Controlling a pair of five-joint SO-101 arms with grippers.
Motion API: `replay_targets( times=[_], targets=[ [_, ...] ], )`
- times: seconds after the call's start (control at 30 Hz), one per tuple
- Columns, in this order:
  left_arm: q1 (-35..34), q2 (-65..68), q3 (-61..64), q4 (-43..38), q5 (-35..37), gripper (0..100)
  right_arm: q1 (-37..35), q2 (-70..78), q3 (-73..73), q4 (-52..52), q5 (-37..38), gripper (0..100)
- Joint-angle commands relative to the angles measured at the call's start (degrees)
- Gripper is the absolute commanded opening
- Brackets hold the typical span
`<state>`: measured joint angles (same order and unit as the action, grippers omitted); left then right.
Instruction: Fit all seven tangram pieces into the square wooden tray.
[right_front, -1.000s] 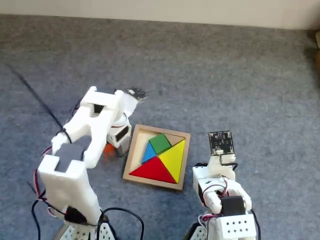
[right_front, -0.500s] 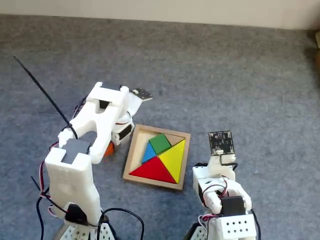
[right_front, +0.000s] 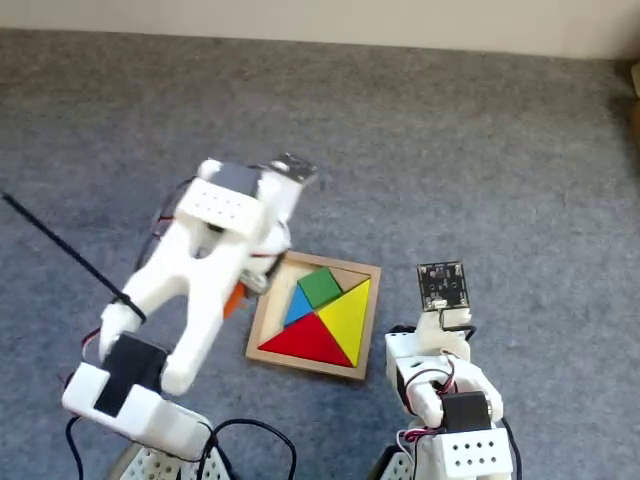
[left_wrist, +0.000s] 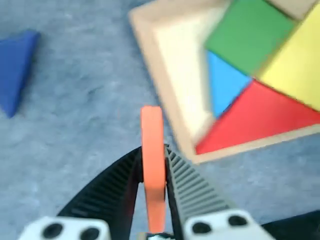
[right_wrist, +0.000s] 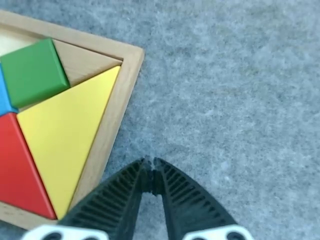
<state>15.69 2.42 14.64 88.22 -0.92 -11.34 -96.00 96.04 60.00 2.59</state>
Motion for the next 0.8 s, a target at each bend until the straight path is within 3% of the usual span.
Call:
replay_targets(
  times=[0.0, 0.23, 0.63, 0.77],
  targets=[
    [3.91, -2.86, 1.63, -5.01, 4.48, 1, -0.4, -0.57, 8.48, 0.31, -0.26, 1.9],
    [8.84, -2.77, 4.7, -10.2, 4.31, 1, -0.4, -0.57, 8.48, 0.31, -0.26, 1.9],
    [9.19, -2.68, 11.38, -16.7, 4.13, 2, -0.4, -0.57, 8.48, 0.31, -0.26, 1.9],
    [9.01, -2.68, 11.74, -16.7, 4.22, 11, -0.4, -0.57, 8.48, 0.31, -0.26, 1.9]
  ],
)
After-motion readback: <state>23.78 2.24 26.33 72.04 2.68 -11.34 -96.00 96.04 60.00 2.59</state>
